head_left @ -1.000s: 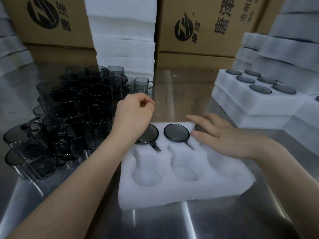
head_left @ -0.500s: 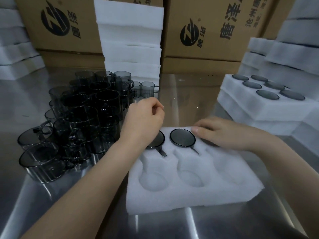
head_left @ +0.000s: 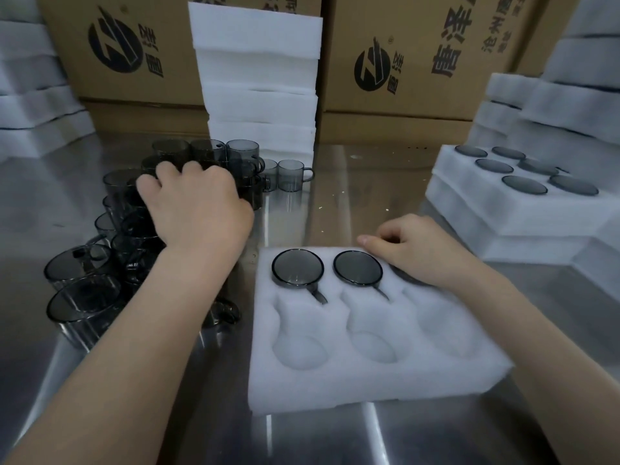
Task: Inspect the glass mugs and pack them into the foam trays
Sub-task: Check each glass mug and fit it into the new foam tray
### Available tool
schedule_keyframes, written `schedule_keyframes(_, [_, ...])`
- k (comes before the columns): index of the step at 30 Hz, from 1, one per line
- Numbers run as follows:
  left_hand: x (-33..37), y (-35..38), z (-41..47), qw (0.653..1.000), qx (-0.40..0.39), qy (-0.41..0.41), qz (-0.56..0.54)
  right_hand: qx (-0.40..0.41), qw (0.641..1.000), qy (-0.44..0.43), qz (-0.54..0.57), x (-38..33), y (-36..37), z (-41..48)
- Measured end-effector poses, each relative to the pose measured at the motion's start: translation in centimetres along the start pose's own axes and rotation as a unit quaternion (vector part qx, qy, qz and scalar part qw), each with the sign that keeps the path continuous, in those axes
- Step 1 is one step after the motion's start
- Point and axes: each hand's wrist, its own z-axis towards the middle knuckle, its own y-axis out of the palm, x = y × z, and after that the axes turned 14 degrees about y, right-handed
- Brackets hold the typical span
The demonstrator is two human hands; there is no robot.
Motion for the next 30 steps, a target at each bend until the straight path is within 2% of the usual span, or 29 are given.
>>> schedule_keyframes(2, [-0.1,-0.1,0.0,1.0,-0.024,-0.003,0.008,0.003,1.0,-0.007,0.009,0.2,0.0,0.1])
schedule_keyframes(9, [0.0,0.1,0.1,0.999,-0.019,0.017,0.029,-0.005,1.0,-0.011,0.006,0.2,0.0,0.0])
schedule_keyframes(16, [0.1,0.2,0.1,0.999,0.035,0.032,0.007,-0.012,1.0,-0.012,0.008,0.2,0.0,-0.3])
schedule_keyframes(20, [0.2,0.4,0.0,0.993,0.084,0.08,-0.03,-0.022,1.0,-0.007,0.012,0.3,0.0,-0.1])
schedule_keyframes(22, [0.5,0.0,0.1,0.983,0.114,0.12,-0.083,-0.018,1.0,-0.005,0.024,0.3,0.1,-0.1])
schedule_keyframes(26, [1.8,-0.6,0.2,0.936,0.143,0.16,-0.28,-0.014,0.999,0.0,0.038,0.1,-0.1,0.1])
schedule_keyframes(28, [2.4,-0.6,-0.2,0.911,0.131,0.158,-0.358,-0.03,0.989,0.01,0.143,-0.6,-0.6,0.2])
schedule_keyframes(30, [2.7,-0.4,-0.8,0.892,0.111,0.163,-0.406,-0.048,0.952,0.019,0.302,-1.5,-1.5,0.3])
